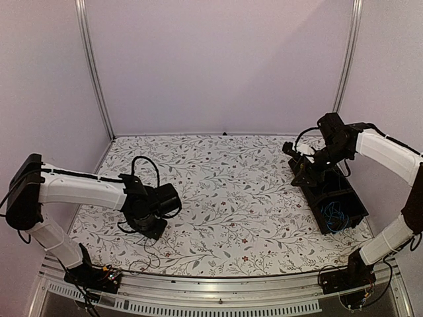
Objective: Untangle the cables
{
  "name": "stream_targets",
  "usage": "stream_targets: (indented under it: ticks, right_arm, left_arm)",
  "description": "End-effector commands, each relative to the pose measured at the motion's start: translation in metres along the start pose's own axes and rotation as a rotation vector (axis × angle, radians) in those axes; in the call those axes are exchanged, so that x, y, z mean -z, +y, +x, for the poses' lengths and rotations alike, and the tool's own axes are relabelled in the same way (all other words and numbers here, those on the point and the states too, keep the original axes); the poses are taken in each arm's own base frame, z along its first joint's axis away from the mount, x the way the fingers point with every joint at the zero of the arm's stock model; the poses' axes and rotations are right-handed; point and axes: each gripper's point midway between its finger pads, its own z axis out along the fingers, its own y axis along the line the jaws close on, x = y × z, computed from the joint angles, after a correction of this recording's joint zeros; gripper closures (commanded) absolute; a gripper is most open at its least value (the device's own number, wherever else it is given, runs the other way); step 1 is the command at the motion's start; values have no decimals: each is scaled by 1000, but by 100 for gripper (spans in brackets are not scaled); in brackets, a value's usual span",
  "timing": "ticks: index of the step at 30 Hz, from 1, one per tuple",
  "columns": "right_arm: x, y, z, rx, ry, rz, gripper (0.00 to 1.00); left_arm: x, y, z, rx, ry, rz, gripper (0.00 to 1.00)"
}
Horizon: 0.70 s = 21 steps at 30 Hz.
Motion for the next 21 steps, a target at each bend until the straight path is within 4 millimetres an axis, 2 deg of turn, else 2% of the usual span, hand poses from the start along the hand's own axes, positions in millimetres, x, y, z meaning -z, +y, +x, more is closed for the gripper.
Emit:
stream_targets:
  ticks: [1,4,9,10,13,15,17,19,21]
  right_arm:
    - [-13,8,-6,-6,-29,-45,38]
    - [-18,10,-16,-7,-58,-58,39]
    - [-21,12,-54,-108,-224,-158,39]
    - [-22,14,-61,-125,-255,-192,39]
    - [-40,14,-68,-230,-292,-296,39]
    - [-60,8,-66,-297,-280,-338,40]
    - [-75,7,-64,-354,-257,-383,41]
    - [-91,14,-63,-406,-222,-459,41]
    - [-104,25,-66,-440,-208,-560,40]
  left_arm:
    - [13,-25,-24,-89,-53,86,96]
    - [33,-47,-55,-105,-155,174,100]
    - [92,-96,-120,-116,-476,433,100]
    - [103,-103,-129,-125,-543,485,100]
    - [129,-124,-149,-163,-720,618,100]
    - [132,-137,-160,-187,-773,654,100]
    - [123,-151,-169,-220,-766,656,100]
    - [123,-165,-174,-245,-771,660,100]
    - [136,-176,-174,-285,-843,676,100]
